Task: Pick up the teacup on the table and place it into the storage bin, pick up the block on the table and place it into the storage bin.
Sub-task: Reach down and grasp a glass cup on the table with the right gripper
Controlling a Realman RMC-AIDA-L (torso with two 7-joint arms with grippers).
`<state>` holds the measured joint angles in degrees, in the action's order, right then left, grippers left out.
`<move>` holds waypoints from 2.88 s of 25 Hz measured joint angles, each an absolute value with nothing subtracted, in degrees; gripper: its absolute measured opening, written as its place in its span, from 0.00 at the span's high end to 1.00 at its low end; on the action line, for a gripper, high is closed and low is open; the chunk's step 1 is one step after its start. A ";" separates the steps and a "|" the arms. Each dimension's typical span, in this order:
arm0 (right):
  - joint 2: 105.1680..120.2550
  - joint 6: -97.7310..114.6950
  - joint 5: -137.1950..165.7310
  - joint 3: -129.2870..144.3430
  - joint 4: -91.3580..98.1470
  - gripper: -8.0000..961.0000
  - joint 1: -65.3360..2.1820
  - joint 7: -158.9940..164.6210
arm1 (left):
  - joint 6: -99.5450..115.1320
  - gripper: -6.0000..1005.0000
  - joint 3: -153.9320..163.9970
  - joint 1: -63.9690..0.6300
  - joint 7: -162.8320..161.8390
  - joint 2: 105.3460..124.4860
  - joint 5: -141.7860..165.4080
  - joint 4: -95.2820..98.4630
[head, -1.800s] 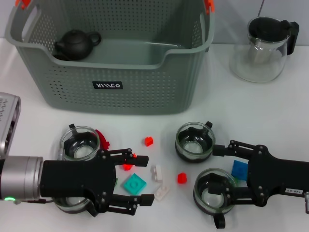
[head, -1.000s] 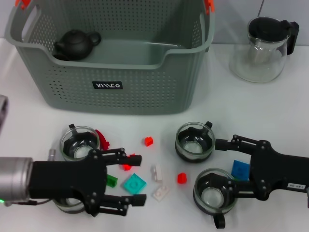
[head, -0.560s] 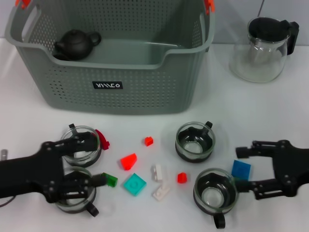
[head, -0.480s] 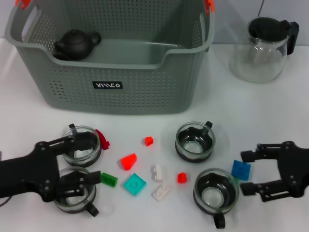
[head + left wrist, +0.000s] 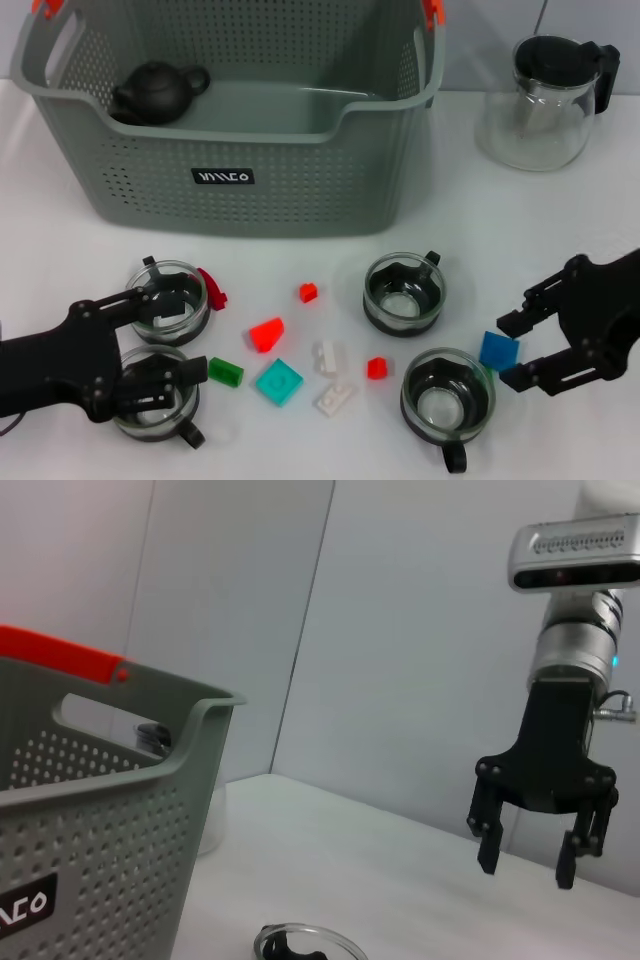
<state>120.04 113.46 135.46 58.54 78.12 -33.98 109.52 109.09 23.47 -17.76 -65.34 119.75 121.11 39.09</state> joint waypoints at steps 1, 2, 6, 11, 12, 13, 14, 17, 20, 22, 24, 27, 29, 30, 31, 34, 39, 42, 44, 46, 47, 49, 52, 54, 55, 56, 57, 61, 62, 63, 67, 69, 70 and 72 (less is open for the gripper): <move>120.09 113.49 136.58 59.90 78.61 0.29 -34.78 110.74 | 109.07 0.16 23.45 -17.83 -65.34 119.77 121.12 38.97; 120.12 113.41 137.56 61.28 79.04 0.30 -35.68 111.82 | 109.05 0.16 23.45 -17.90 -65.33 119.80 121.11 38.87; 120.29 111.99 140.21 66.54 79.39 0.34 -38.82 115.32 | 108.55 0.16 23.42 -17.95 -65.32 119.81 121.07 38.53; 120.32 106.71 140.52 71.00 79.27 0.38 -40.24 115.97 | 108.05 0.16 23.49 -17.90 -65.30 119.94 121.12 38.31; 120.34 105.70 140.41 72.26 79.05 0.38 -40.47 115.96 | 107.90 0.16 23.53 -17.88 -65.30 119.96 121.12 38.29; 120.34 104.90 140.31 73.42 78.86 0.38 -40.61 115.98 | 107.80 0.16 23.54 -17.83 -65.30 119.98 121.12 38.29; 120.37 104.65 140.16 74.45 78.69 0.38 -40.70 116.04 | 107.74 0.16 23.58 -17.80 -65.30 120.00 121.12 38.29; 120.41 104.32 139.88 78.93 77.48 0.40 -40.98 116.15 | 107.69 0.16 23.60 -17.66 -65.30 120.06 121.12 38.29; 120.41 104.75 139.51 82.00 76.01 0.42 -41.14 116.15 | 107.69 0.16 23.52 -17.61 -65.30 120.09 121.10 38.29; 120.41 104.81 139.07 82.85 75.13 0.43 -41.18 116.16 | 107.69 0.16 23.50 -17.74 -65.30 120.09 121.10 38.22; 120.41 104.81 138.33 83.21 73.84 0.43 -41.26 116.20 | 107.63 0.16 23.54 -17.88 -65.30 120.13 121.10 37.95; 120.41 104.28 137.63 83.51 71.85 0.43 -41.36 116.88 | 107.49 0.16 23.60 -17.96 -65.30 120.15 121.08 37.78; 120.41 103.14 137.66 84.07 70.12 0.43 -41.37 117.54 | 107.29 0.16 23.64 -17.99 -65.30 120.15 120.95 37.71; 120.41 102.77 137.63 84.25 69.42 0.43 -41.37 117.55 | 107.10 0.16 23.67 -18.01 -65.30 120.15 120.89 37.66; 120.41 102.17 137.44 84.51 68.46 0.43 -41.38 117.50 | 106.89 0.16 23.71 -18.03 -65.30 120.15 120.85 37.58; 120.44 100.59 136.92 85.36 66.50 0.43 -41.44 117.30 | 106.21 0.16 23.80 -18.42 -65.27 120.15 120.88 36.99; 120.65 97.72 136.72 87.89 64.44 0.43 -41.61 117.79 | 105.32 0.16 23.94 -18.72 -65.21 120.15 121.07 36.74; 120.70 95.90 136.72 89.66 63.84 0.43 -41.74 118.57 | 105.17 0.16 23.94 -18.72 -65.21 120.15 121.08 36.74; 120.67 95.14 136.83 90.63 63.49 0.43 -41.96 119.15 | 105.17 0.16 23.93 -18.72 -65.21 120.15 121.10 36.73; 120.59 94.62 137.16 91.14 63.35 0.43 -42.12 119.81 | 105.07 0.16 23.90 -18.64 -65.21 120.15 121.11 36.73; 120.55 94.39 137.30 91.25 63.34 0.43 -42.15 120.19 | 105.07 0.16 23.90 -18.64 -65.21 120.15 121.11 36.73; 120.43 94.04 137.48 91.27 63.39 0.43 -42.18 121.15 | 104.81 0.16 23.90 -18.55 -65.21 120.15 121.12 36.74; 120.32 93.69 138.04 91.09 63.81 0.43 -42.19 122.24 | 104.60 0.16 23.90 -18.46 -65.21 120.15 121.12 36.74; 120.32 93.38 139.26 90.90 63.94 0.43 -42.19 122.72 | 104.59 0.16 23.90 -18.46 -65.21 120.15 121.12 36.74; 120.35 93.16 140.06 90.80 63.94 0.43 -42.19 123.00 | 104.59 0.16 23.90 -18.47 -65.21 120.15 121.12 36.73; 120.38 92.98 140.53 90.75 63.95 0.43 -42.19 123.18 | 104.59 0.16 23.90 -18.51 -65.21 120.15 121.12 36.66; 120.40 92.90 140.90 90.74 63.95 0.43 -42.19 123.32 | 104.59 0.16 23.90 -18.55 -65.21 120.15 121.12 36.56; 120.36 92.72 141.33 90.69 64.25 0.43 -42.05 123.92 | 104.58 0.16 23.90 -18.61 -65.20 120.15 121.11 36.28; 120.31 92.74 141.27 90.57 64.54 0.43 -41.98 124.02 | 104.58 0.16 23.90 -18.62 -65.18 120.15 121.11 36.28; 120.30 92.88 141.17 90.49 64.87 0.43 -41.88 124.02 | 104.58 0.16 23.91 -18.62 -65.16 120.15 121.11 36.28; 120.58 93.37 140.88 91.67 65.44 0.43 -41.66 123.06 | 104.52 0.16 23.91 -18.63 -65.13 120.15 121.12 36.29; 120.66 93.09 140.85 92.90 65.34 0.43 -41.74 122.93 | 104.50 0.16 23.91 -18.63 -65.13 120.15 121.12 36.30; 120.67 92.95 140.84 93.27 65.21 0.43 -41.82 122.95 | 104.50 0.16 23.91 -18.63 -65.12 120.15 121.11 36.30; 120.72 92.59 140.82 93.80 64.95 0.43 -42.01 123.08 | 104.49 0.16 23.90 -18.62 -65.09 120.15 121.11 36.30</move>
<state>120.72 92.59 140.82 93.80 64.95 -42.01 123.08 104.49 23.90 -18.62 -65.09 120.15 121.11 36.30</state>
